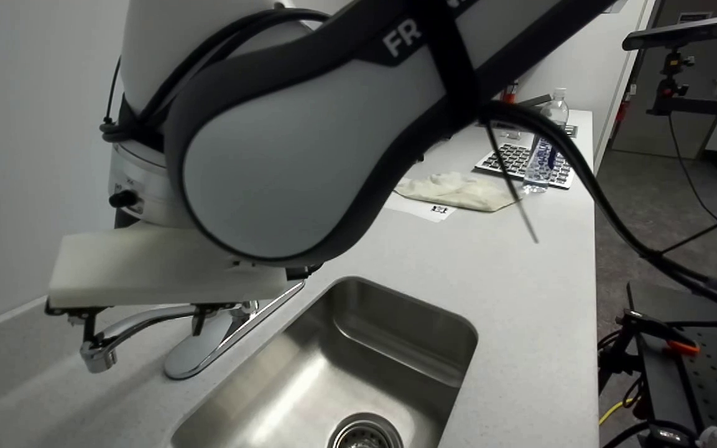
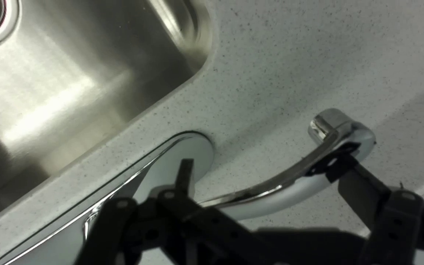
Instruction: Turn the tap nozzle from the left to the middle
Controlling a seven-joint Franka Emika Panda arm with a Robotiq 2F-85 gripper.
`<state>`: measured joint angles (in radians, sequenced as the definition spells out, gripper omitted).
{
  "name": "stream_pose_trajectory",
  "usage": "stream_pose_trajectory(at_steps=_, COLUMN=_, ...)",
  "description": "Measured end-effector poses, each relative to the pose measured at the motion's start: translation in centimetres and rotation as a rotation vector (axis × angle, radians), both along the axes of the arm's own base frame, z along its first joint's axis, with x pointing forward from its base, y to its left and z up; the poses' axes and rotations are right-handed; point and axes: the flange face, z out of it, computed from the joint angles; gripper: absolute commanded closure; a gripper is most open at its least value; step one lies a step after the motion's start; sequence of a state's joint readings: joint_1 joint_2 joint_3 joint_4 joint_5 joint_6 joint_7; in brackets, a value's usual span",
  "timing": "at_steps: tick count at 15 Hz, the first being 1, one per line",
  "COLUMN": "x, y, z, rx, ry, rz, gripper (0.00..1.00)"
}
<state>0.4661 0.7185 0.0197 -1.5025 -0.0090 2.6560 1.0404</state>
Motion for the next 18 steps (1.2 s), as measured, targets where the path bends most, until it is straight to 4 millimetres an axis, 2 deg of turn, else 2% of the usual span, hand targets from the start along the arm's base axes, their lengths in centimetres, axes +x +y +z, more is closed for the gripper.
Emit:
stream_pose_trajectory(at_steps=10, x=-3.1, y=-1.0, z=0.5, rx=-0.018, ry=0.044, rz=0.009, gripper=0.0)
stream_pose_trajectory(at_steps=18, x=-5.7, y=-3.2, z=0.9, rx=-0.039, ry=0.082, rz=-0.005, gripper=0.0)
